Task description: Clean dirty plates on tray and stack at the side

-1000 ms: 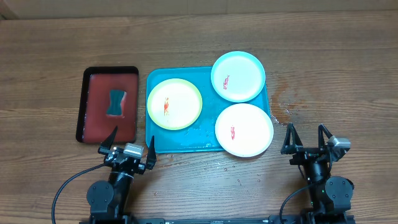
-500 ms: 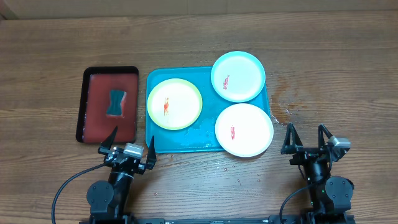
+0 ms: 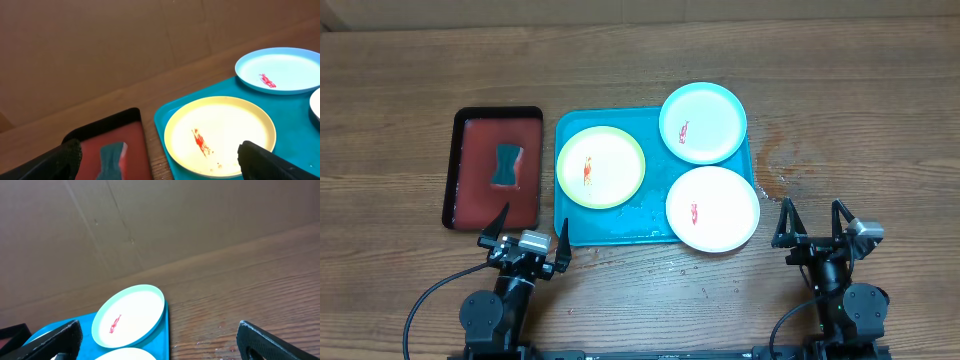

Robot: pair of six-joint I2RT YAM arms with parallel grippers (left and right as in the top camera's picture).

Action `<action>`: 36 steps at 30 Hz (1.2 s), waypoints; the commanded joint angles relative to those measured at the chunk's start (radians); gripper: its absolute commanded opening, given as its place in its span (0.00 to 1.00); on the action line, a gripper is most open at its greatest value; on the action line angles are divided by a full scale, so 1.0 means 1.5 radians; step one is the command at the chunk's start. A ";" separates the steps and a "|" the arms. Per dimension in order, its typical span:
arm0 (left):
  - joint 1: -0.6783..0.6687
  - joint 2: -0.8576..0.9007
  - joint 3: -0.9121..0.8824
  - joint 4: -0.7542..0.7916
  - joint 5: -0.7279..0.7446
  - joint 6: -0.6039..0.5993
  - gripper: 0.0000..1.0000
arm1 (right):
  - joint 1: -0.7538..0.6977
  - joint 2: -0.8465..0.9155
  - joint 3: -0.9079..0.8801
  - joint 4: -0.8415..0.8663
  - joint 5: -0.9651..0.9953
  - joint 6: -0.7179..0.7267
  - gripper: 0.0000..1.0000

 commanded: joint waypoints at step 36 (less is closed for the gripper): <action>-0.001 0.273 0.520 -0.398 0.008 -0.153 1.00 | 0.003 0.224 0.381 -0.224 -0.054 -0.002 1.00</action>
